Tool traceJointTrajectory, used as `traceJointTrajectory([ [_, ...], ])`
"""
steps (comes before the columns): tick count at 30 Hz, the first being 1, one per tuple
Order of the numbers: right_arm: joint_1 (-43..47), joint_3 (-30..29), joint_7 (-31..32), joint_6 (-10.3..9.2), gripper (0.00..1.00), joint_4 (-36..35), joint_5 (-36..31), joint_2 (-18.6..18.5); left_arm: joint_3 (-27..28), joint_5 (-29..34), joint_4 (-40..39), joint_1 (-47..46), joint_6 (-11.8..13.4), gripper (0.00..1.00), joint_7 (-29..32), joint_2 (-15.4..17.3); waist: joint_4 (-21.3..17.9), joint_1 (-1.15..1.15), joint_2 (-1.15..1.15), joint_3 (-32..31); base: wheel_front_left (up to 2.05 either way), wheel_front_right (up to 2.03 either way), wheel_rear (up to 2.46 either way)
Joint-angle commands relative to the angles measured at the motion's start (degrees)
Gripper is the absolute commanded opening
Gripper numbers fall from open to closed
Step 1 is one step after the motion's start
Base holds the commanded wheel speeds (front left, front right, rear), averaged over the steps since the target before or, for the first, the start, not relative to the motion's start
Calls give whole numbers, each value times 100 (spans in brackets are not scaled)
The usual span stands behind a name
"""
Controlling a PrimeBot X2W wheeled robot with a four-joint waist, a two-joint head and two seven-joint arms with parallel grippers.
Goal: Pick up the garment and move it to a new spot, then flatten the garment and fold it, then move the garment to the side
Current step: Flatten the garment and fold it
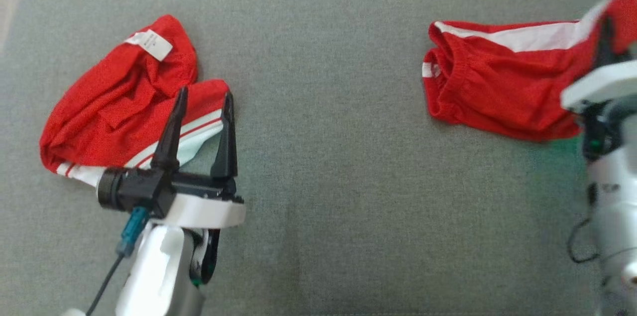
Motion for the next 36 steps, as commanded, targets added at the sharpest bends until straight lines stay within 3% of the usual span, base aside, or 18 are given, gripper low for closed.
traceJointTrajectory([
  [1,-72,266,-77,-4,0,-309,161,118,248,42,-146,3,-2,100,-28,23,13,0,0,-121,0,0,0],
  [6,96,984,-59,-4,0,-765,692,473,249,27,-143,111,12,100,-28,18,110,0,0,-308,0,0,0],
  [12,433,1898,95,-4,0,-955,990,608,262,-13,-157,248,40,100,-28,14,269,0,0,-438,0,0,0],
  [16,596,2525,81,-4,0,-888,860,512,284,-18,-142,317,39,100,-28,13,317,0,0,-484,0,0,0],
  [21,640,3268,-21,-4,0,-526,228,354,273,-53,-136,380,60,100,-28,11,298,0,0,-521,0,0,0],
  [22,644,3380,-70,-4,95,-443,79,350,266,-59,-132,387,62,100,-28,11,281,0,0,-532,0,0,0],
  [23,647,3423,-126,-4,100,-364,-1,377,260,-63,-128,387,63,100,-28,11,258,0,0,-542,0,0,0],
  [27,639,3299,-412,-4,100,-164,-290,494,275,-47,-131,360,66,100,-28,10,107,0,0,-598,0,0,0],
  [32,782,2654,-608,-4,100,-332,-330,687,313,-11,-181,335,55,100,-28,18,-171,0,0,-692,0,0,0],
  [36,1062,1931,-635,-4,100,-887,-359,795,330,9,-210,339,39,100,-28,17,-404,0,0,-783,0,0,0],
])
